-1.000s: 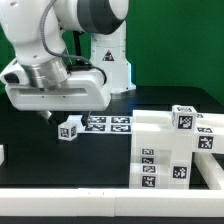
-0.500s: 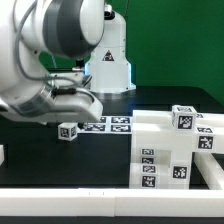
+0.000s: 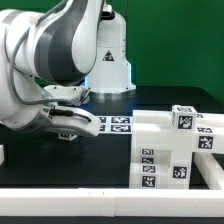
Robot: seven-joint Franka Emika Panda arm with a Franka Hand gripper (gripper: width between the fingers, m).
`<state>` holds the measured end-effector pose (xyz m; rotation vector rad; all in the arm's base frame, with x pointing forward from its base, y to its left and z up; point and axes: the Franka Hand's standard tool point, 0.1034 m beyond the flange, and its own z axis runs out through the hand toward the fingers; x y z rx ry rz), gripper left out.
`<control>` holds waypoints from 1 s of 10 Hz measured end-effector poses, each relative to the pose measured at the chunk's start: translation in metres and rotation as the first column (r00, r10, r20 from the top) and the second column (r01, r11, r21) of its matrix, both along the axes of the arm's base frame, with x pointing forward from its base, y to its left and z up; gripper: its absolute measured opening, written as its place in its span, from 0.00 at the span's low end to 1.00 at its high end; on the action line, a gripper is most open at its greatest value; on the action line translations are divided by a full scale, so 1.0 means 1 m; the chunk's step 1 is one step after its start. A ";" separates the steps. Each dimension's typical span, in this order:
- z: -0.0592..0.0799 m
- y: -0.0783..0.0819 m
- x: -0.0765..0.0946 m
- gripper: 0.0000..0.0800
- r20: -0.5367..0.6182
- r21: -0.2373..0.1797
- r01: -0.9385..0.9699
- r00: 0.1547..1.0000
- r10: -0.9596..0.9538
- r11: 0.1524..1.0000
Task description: Assemble chair
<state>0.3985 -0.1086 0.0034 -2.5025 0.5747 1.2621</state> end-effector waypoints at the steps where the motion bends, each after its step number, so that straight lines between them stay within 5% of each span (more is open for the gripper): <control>1: 0.000 -0.001 0.001 0.81 0.003 -0.002 0.000 1.000 0.000 1.000; 3: 0.000 -0.001 0.001 0.46 0.003 -0.002 0.000 1.000 0.000 1.000; 4: 0.000 -0.001 0.001 0.46 0.003 -0.002 0.000 1.000 0.000 1.000; 5: 0.000 -0.001 0.001 0.35 0.003 -0.002 0.000 1.000 0.000 1.000; 9: 0.013 0.002 0.013 0.35 0.101 -0.019 -0.030 0.994 0.032 0.999; 10: 0.018 0.003 0.021 0.35 0.190 -0.063 -0.036 0.981 0.047 0.997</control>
Offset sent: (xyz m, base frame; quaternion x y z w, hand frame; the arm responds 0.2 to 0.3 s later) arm 0.0000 0.0000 0.0000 0.0000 0.0000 0.0000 1.0000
